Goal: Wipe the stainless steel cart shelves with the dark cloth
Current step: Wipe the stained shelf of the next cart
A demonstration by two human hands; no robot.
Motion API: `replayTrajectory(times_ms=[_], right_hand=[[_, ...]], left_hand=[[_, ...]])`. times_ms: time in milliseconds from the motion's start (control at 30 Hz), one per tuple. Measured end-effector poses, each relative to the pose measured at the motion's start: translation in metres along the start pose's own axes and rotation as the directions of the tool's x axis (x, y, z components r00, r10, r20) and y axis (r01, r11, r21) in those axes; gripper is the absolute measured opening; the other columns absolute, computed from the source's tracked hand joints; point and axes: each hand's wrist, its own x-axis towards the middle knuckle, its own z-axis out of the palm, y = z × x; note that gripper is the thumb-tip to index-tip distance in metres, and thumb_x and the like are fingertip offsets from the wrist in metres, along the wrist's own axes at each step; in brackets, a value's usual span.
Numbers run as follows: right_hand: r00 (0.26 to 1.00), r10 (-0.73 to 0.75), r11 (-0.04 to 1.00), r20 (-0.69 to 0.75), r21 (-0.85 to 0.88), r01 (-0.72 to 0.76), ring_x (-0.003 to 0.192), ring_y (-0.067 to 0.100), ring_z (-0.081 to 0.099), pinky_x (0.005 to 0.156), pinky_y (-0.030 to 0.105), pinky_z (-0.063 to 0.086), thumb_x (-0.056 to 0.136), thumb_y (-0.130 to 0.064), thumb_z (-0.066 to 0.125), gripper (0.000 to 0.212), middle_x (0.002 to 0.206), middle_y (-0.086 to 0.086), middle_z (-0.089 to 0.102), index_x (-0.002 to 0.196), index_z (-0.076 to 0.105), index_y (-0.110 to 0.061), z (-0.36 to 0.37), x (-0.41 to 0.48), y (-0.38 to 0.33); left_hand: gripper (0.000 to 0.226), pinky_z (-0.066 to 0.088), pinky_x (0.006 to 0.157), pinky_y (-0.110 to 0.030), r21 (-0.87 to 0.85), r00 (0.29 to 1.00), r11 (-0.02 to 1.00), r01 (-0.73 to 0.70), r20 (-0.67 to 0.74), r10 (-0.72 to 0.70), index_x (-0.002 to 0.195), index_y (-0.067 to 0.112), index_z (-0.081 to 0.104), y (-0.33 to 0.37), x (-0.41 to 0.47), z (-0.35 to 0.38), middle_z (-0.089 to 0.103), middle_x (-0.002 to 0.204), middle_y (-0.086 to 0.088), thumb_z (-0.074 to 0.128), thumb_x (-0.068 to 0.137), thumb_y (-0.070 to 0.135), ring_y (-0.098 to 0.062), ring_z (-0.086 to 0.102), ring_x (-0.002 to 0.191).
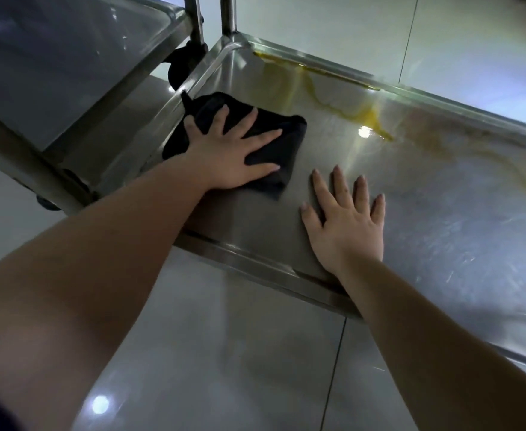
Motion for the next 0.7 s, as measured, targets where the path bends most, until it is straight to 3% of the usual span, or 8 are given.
replayTrajectory(times_ms=[200, 500, 633, 700], right_hand=[[1.0, 0.002, 1.0, 0.0, 0.028, -0.002, 0.151, 0.025, -0.012, 0.121, 0.051, -0.008, 0.096, -0.065, 0.015, 0.063, 0.165, -0.011, -0.006, 0.154, -0.001, -0.047, -0.002, 0.002, 0.004], [1.0, -0.025, 0.999, 0.003, 0.039, 0.025, 0.152, 0.028, -0.008, 0.119, 0.057, -0.009, 0.095, -0.065, 0.018, 0.064, 0.165, -0.01, -0.002, 0.155, 0.004, -0.045, -0.005, 0.0, 0.003], [0.933, -0.361, 0.933, 0.009, 0.014, 0.361, 0.152, 0.021, -0.008, 0.118, 0.046, -0.013, 0.094, -0.067, 0.015, 0.066, 0.164, -0.014, 0.004, 0.156, 0.01, -0.043, -0.007, -0.005, 0.0], [0.906, -0.422, 0.906, 0.046, -0.002, 0.422, 0.152, 0.022, -0.009, 0.12, 0.038, -0.012, 0.092, -0.07, 0.013, 0.068, 0.164, -0.015, 0.003, 0.155, 0.007, -0.045, -0.006, -0.002, 0.0]], left_hand=[[0.069, -0.001, 0.109, -0.074, -0.017, 1.0, 1.0, 0.018, 0.013, -0.018, 0.144, 0.064, -0.005, 0.015, 0.037, -0.013, -0.014, 0.164, 0.013, 0.019, 0.083, 0.086, -0.033, -0.013, 0.15], [0.073, -0.004, 0.11, -0.07, 0.026, 0.998, 0.999, -0.023, 0.061, 0.021, 0.134, 0.071, -0.022, -0.03, -0.093, 0.016, -0.025, 0.16, 0.018, 0.003, 0.069, 0.091, -0.028, -0.02, 0.149], [0.077, -0.008, 0.111, -0.066, -0.002, 0.997, 1.0, 0.013, 0.076, -0.013, 0.134, 0.07, -0.022, -0.029, -0.114, 0.018, -0.026, 0.16, 0.018, 0.003, 0.065, 0.095, -0.026, -0.023, 0.148], [0.076, -0.007, 0.111, -0.066, -0.008, 0.994, 0.999, 0.04, 0.102, -0.039, 0.135, 0.069, -0.021, -0.024, -0.116, 0.016, -0.027, 0.159, 0.017, 0.006, 0.067, 0.088, -0.027, -0.022, 0.148]])
